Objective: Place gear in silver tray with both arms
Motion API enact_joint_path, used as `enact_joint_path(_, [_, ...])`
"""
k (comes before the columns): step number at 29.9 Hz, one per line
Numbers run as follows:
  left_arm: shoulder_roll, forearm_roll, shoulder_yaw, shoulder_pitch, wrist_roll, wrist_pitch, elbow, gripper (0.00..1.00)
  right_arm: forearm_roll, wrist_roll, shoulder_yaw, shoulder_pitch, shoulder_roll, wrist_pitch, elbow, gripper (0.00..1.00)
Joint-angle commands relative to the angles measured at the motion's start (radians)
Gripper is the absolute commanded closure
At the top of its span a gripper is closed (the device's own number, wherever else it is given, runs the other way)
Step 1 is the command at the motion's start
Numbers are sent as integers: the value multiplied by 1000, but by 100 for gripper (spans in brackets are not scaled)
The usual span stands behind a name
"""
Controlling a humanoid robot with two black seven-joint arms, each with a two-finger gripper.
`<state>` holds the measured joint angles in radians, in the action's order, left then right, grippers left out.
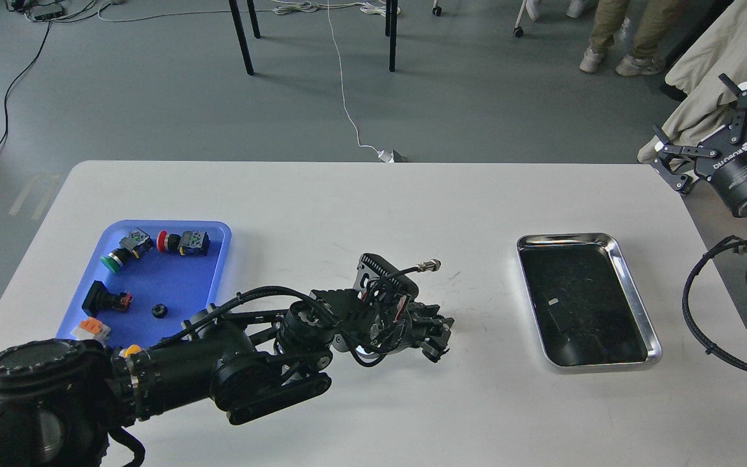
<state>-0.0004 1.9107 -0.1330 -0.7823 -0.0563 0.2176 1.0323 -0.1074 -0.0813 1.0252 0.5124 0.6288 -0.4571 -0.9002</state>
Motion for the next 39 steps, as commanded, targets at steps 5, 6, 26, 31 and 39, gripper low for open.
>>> enact_joint_path(5, [0, -154, -71, -86, 0, -60, 11, 3, 2, 2, -16, 3, -1, 3, -25, 1])
enact_joint_path(6, [0, -170, -107, -101, 0, -61, 11, 2, 2, 2, -23, 8, -1, 6, -25, 1])
enact_joint_path(26, [442, -1050, -517, -85, 12, -258, 41, 2, 505, 9, -360, 237, 31, 95, -318, 1])
enact_joint_path(31, [499, -1231, -602, -8, 13, -253, 41, 2, 600, 11, -719, 487, 19, 100, -319, 1])
enact_joint_path(39, [501, -1253, -668, 51, 15, -250, 41, 2, 822, 48, -1125, 705, -127, 97, -318, 1])
